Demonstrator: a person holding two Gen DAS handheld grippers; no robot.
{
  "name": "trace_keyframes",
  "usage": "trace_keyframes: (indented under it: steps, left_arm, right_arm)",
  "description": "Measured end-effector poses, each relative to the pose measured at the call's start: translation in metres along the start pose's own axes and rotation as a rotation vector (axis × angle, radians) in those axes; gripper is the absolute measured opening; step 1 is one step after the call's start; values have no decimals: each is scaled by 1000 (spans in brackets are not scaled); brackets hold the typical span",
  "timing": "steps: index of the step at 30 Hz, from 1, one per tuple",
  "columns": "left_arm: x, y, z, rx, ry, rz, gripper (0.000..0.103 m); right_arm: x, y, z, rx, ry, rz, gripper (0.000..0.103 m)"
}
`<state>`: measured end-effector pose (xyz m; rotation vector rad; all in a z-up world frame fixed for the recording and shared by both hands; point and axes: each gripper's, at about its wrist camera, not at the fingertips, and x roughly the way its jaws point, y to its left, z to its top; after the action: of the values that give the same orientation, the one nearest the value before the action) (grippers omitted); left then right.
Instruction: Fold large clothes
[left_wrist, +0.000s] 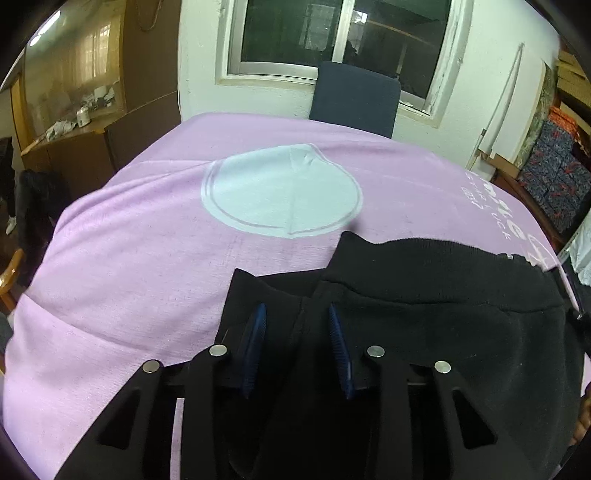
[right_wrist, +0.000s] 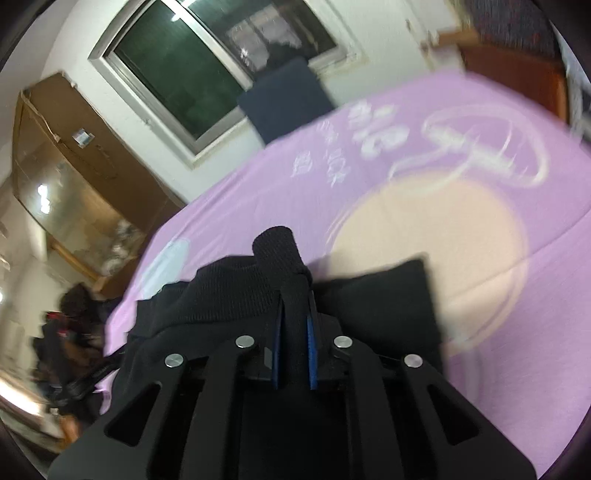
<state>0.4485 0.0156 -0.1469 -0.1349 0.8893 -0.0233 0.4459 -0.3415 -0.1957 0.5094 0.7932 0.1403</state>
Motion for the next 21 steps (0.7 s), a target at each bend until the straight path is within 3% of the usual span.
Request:
trace_keyframes:
  steps: [2,7,10,12,15,18,21]
  left_arm:
    - [-1,-1,-1,6,-2,9,36]
    - [-13,3,-2,-27,-7,-8,35]
    - [-37,-1,4,-33,-49,-35,34]
    - [-62,-17,9,-3,-100,-68,34]
    - [-89,-52,8,68,-143,-123,38]
    - [-94,-91,-4,177,-160,-97,43]
    - [-65,-111,-20,229,-76,-88,43]
  right_arm:
    - [17,-11,-6,44,61,-17,11]
    - [14,-8,-8,30,53,-43,17]
    - [-8,-11,-4,54,-26,-52,33]
    - [-26,0,3,35,-85,-59,33]
    - [-48,34,5,-30,-132,9,33]
    - [-51,83,-7,-143,-115,69,33]
    - [-33,115,-28,-220,-42,98,32]
